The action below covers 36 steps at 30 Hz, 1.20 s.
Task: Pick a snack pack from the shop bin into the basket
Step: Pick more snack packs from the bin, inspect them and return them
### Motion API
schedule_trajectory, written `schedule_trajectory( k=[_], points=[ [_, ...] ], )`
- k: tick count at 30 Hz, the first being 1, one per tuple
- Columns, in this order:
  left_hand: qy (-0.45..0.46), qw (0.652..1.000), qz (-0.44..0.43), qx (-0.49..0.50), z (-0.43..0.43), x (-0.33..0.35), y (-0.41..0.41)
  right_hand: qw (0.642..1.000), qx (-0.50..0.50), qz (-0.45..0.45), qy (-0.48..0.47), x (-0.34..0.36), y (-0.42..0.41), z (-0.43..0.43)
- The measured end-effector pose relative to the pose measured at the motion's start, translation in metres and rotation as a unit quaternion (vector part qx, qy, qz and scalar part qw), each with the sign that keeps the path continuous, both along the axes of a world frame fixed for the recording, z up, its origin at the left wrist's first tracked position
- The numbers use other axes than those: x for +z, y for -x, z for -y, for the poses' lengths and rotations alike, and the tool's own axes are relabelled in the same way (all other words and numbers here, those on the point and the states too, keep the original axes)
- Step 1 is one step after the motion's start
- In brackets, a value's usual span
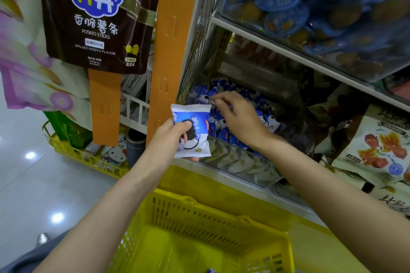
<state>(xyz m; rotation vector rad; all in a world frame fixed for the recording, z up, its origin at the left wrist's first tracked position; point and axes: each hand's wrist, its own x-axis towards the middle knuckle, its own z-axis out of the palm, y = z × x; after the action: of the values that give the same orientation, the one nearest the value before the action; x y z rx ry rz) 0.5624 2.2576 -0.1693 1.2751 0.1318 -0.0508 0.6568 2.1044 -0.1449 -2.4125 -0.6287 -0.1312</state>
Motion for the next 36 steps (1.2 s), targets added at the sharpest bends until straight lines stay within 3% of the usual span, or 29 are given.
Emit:
schedule_trajectory(
  k=[3,11,17,21,25,29,33,36],
  points=[
    [-0.044,0.999,0.029,-0.011,0.007,-0.004,0.002,0.986,-0.009,-0.102,-0.131,0.009,0.033,-0.007],
    [-0.066,0.995,0.078,0.009,0.014,-0.005,0.009,0.976,0.002,-0.142,-0.165,0.012,0.071,0.001],
    [-0.039,0.998,0.054,0.016,0.022,-0.002,0.012,0.990,-0.010,-0.019,-0.136,0.008,0.091,0.007],
    [-0.008,0.998,0.017,-0.064,0.024,-0.003,0.013,0.983,-0.048,-0.005,-0.178,0.004,0.096,0.018],
    [-0.046,0.991,0.007,-0.123,0.029,-0.008,0.017,0.939,-0.148,-0.087,-0.297,0.000,0.093,0.037],
    [-0.044,0.998,0.014,-0.038,0.031,-0.012,0.015,0.866,-0.163,-0.227,-0.414,-0.010,0.100,0.049],
    [-0.117,0.990,0.067,0.038,0.030,-0.015,0.012,0.905,-0.110,-0.232,-0.338,-0.019,0.113,0.059],
    [-0.149,0.983,0.105,0.030,0.031,-0.012,0.013,0.921,-0.101,-0.212,-0.312,-0.022,0.119,0.060]
  ],
)
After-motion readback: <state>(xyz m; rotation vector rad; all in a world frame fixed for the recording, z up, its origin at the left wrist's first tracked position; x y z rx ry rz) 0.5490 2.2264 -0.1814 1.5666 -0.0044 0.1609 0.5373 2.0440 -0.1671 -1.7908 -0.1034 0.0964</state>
